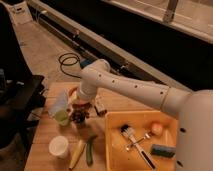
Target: Place grapes in red bowl
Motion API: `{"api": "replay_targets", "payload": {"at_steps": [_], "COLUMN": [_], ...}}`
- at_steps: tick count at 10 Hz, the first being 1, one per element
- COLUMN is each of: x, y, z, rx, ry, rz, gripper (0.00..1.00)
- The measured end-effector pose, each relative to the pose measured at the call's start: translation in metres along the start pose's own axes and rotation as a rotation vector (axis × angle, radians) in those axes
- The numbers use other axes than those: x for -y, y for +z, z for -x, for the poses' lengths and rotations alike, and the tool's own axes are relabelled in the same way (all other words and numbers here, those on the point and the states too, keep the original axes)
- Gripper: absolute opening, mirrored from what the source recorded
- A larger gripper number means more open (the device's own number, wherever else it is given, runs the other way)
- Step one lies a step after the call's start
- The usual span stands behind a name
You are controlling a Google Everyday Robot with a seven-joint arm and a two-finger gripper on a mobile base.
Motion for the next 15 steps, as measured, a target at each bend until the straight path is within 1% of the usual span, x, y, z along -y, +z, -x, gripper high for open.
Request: {"api": "replay_targets", "payload": {"at_steps": [1,3,4,5,6,7,8,9,10,11,12,13,14,15], "x": [0.001,0.002,-0.004,-0.010,-0.012,-0.016,-0.018,-0.021,-0.022,-0.020,-0.019,-0.017,-0.015,-0.015], "y": [0.005,0.024,0.030,0.036,0.039,0.039,0.037,0.032,0.028,0.023,0.012,-0.004,-0.014,-0.028], "z": [0.003,0.007,0.009,0.011,0.013,0.013,0.013,0.014,0.014,0.013,0.012,0.011,0.009,0.006], "rx": [0.020,0.067,0.079,0.087,0.085,0.075,0.064,0.044,0.031,0.013,-0.016,-0.052,-0.077,-0.115], "ry": [-0.008,-0.015,-0.003,0.009,0.019,0.029,0.035,0.045,0.048,0.049,0.050,0.051,0.050,0.050], "rz": [0.005,0.014,0.022,0.031,0.041,0.052,0.062,0.075,0.083,0.093,0.104,0.113,0.116,0.115], "gripper": [0.80,0.80,0.78,0.70,0.60,0.49,0.41,0.28,0.20,0.12,0.03,0.00,0.00,0.00]}}
